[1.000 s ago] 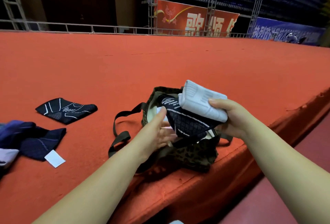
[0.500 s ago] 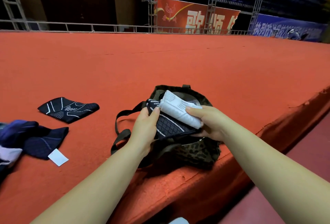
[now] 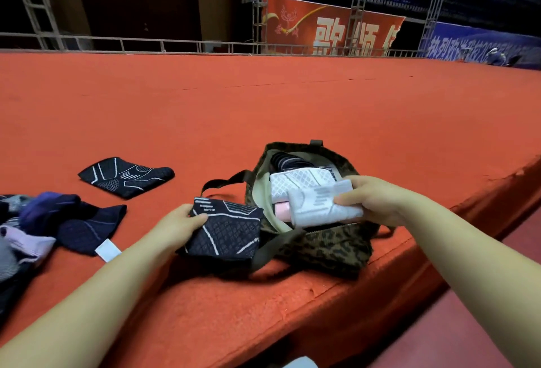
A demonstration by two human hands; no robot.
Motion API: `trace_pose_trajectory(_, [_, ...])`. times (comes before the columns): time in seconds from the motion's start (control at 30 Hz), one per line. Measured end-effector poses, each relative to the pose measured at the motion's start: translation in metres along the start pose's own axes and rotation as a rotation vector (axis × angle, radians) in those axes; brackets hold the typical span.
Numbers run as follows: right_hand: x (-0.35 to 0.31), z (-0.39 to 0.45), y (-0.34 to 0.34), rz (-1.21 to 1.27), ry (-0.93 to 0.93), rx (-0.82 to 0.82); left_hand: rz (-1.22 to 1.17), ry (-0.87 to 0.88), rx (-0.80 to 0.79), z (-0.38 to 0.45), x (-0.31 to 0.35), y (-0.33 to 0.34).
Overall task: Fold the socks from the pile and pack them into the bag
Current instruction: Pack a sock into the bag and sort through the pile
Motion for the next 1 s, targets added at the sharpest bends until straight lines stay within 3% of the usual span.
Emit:
trace_pose_trajectory(0.13, [0.009,0.005,-0.008,-0.425,0.188,0.017,0.241,0.196,0.134,-0.018,0.022,0.016])
trace_pose_trajectory(0.23, [0.006,0.007,-0.015,-0.856,0.249,0.039,0.465,0.539,0.343,-0.053,0.066,0.034])
trace_pose_trajectory(0.3, [0.006,0.010,-0.013,-0.975,0.216,0.047,0.550,0.715,0.337,-0.062,0.083,0.051])
trace_pose_trajectory(0.4, [0.008,0.013,-0.007,-0.947,0.098,0.136,0.744,0.710,0.325,-0.053,0.085,0.064])
trace_pose_trajectory(0.47, [0.015,0.012,-0.008,-0.882,0.060,0.155,0.807,0.834,0.297,-0.056,0.088,0.070])
trace_pose_trajectory(0.53, [0.023,0.012,-0.014,-0.866,0.098,0.139,0.834,1.000,0.111,-0.067,0.094,0.091])
trace_pose_trajectory(0.63, [0.025,0.012,-0.020,-0.860,0.206,0.104,0.932,0.927,-0.141,-0.076,0.093,0.126])
trace_pose_trajectory(0.8, [0.024,0.012,-0.002,-1.086,0.355,0.007,0.781,0.977,-0.179,-0.076,0.101,0.130])
trace_pose_trajectory(0.93, [0.034,0.018,-0.003,-0.909,0.149,0.036,0.651,1.055,-0.235,-0.075,0.105,0.126])
trace_pose_trajectory(1.0, [0.034,0.014,-0.007,-0.917,0.147,0.077,0.673,1.072,-0.265,-0.077,0.105,0.129])
Point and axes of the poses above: each hand's wrist, its own z-axis towards the middle knuckle, its own y-axis out of the palm, x = y × z, the point moved 6 cm from there along z, towards the middle knuckle, and after that the axes turned 2 degrees about -z, right-handed, at the moved point
